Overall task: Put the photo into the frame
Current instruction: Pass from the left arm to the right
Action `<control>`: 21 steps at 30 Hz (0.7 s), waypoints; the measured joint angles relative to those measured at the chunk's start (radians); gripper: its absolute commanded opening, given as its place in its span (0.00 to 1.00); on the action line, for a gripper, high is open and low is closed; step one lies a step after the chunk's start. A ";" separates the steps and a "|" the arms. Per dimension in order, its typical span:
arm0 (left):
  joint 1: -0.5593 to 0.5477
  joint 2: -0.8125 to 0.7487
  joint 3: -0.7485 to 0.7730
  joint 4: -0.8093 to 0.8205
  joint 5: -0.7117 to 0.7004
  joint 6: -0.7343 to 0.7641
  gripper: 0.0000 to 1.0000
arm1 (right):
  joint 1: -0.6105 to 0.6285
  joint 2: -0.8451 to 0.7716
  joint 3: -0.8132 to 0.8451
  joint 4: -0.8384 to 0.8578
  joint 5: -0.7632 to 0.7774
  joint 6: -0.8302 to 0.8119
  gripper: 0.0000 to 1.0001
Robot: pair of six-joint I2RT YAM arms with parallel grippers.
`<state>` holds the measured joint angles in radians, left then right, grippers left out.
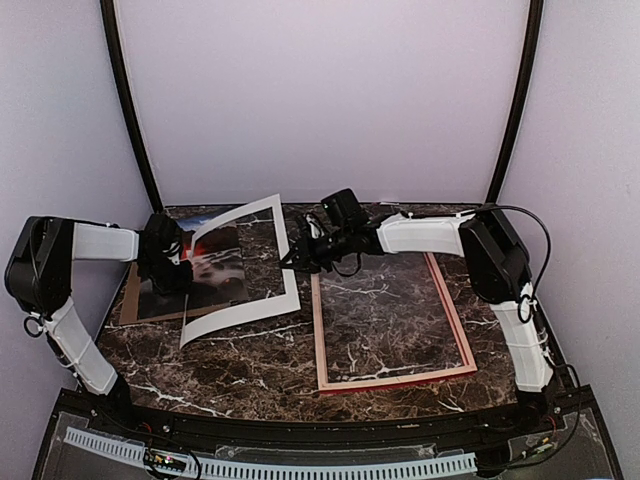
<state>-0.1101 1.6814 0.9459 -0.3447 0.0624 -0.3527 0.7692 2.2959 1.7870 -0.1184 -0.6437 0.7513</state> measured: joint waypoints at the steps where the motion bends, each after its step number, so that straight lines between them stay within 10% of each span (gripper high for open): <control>1: 0.000 -0.002 -0.001 0.000 0.000 0.000 0.12 | 0.000 0.000 0.000 0.002 -0.002 -0.001 0.07; 6: -0.001 -0.023 -0.007 0.000 0.000 -0.003 0.20 | 0.000 0.000 -0.008 0.017 -0.015 0.008 0.00; 13: -0.002 -0.115 -0.023 0.031 0.024 -0.020 0.55 | 0.000 -0.027 -0.064 0.017 -0.034 -0.011 0.00; 21: -0.005 -0.277 -0.018 0.048 0.053 -0.024 0.76 | -0.005 -0.357 -0.336 -0.065 -0.053 -0.118 0.00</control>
<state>-0.1146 1.4044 0.9283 -0.2966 0.1154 -0.3771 0.7643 1.9388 1.4509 -0.1837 -0.6964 0.6334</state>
